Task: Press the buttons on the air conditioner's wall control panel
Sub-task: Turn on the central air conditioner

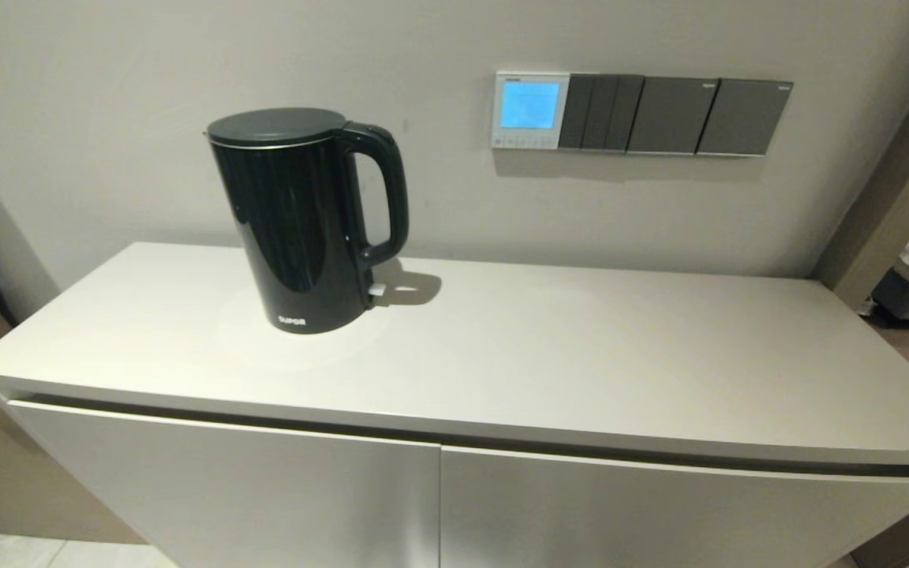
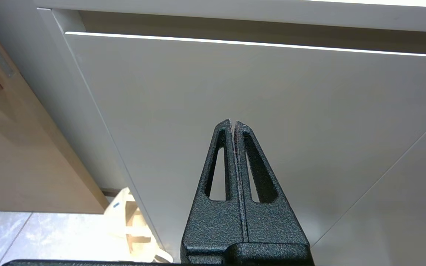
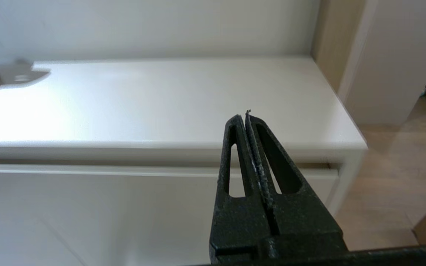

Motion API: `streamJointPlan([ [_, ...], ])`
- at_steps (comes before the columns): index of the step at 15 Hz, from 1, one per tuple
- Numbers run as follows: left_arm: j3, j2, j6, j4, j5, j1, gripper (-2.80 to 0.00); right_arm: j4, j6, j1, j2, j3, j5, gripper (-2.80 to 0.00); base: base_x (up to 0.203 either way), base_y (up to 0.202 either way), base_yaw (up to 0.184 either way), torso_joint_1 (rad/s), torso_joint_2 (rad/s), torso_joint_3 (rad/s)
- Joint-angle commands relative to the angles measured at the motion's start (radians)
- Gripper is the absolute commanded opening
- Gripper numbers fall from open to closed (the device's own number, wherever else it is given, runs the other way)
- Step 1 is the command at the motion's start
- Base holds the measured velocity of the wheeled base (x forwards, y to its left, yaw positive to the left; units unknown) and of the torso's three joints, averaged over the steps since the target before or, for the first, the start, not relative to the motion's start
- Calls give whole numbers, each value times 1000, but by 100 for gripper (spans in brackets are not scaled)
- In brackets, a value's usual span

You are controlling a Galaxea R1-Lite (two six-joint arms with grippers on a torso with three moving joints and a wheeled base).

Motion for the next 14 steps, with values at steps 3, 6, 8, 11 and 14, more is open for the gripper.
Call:
streamJointPlan([
  [3, 0, 2, 0, 0, 0, 1, -280, -181, 20, 10, 426, -147, 3, -280, 0, 0, 0, 0, 0, 0],
  [6, 0, 2, 0, 0, 0, 1, -280, -218, 82, 74, 626, -392, -1, -280, 0, 0, 0, 0, 0, 0],
  [8, 0, 2, 0, 0, 0, 1, -280, -226, 106, 140, 723, -481, -23, -280, 0, 0, 0, 0, 0, 0],
  [11, 0, 2, 0, 0, 0, 0, -280, -234, 123, 266, 837, -549, -150, -280, 0, 0, 0, 0, 0, 0],
  [14, 0, 2, 0, 0, 0, 1, -280, -306, 119, 438, 965, -605, -375, -280, 0, 0, 0, 0, 0, 0],
])
